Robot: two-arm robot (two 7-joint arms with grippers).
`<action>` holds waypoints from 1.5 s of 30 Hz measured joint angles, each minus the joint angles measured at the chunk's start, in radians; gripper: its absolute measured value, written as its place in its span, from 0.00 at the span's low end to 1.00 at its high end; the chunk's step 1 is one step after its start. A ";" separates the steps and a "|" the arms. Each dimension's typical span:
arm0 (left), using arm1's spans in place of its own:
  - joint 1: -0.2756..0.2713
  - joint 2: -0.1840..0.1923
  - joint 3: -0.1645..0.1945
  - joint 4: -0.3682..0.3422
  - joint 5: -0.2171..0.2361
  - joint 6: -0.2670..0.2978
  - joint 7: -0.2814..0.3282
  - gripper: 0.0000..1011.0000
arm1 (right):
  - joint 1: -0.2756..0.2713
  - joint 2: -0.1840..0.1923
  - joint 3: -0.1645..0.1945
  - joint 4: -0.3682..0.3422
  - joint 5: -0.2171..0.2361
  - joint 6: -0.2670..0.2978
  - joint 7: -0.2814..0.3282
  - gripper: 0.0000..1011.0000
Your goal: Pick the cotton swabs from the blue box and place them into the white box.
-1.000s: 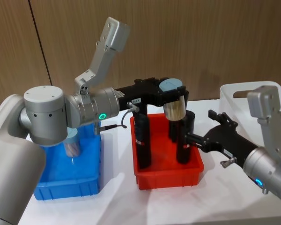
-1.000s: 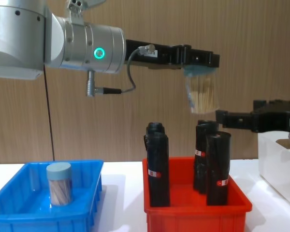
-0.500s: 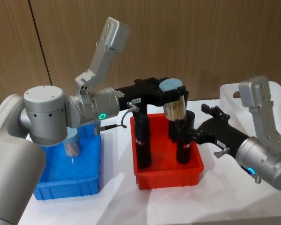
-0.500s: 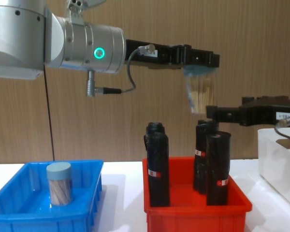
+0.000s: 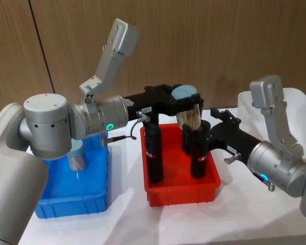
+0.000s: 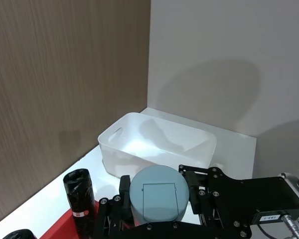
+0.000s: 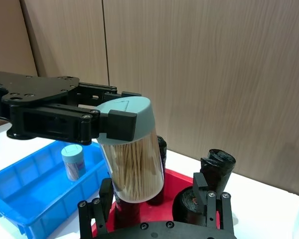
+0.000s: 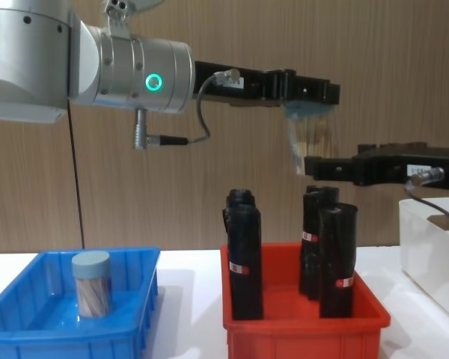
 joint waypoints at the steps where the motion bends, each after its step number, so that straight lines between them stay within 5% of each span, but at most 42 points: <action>1: 0.000 0.000 0.000 0.000 0.000 0.000 0.000 0.66 | 0.003 -0.002 -0.001 0.003 0.000 0.000 0.000 0.99; 21: 0.000 0.000 0.000 0.000 0.000 0.000 0.000 0.66 | 0.061 -0.031 -0.016 0.072 -0.015 -0.014 0.025 0.99; 33: 0.000 0.000 0.000 0.000 0.000 0.000 0.000 0.66 | 0.069 -0.034 -0.021 0.074 -0.008 -0.027 0.043 0.69; 41: 0.000 0.000 0.001 0.000 0.000 0.000 0.000 0.68 | 0.071 -0.035 -0.023 0.066 -0.001 -0.029 0.043 0.66; 45: 0.000 0.000 0.000 0.000 0.000 0.000 0.000 0.82 | 0.071 -0.035 -0.024 0.063 0.000 -0.030 0.043 0.66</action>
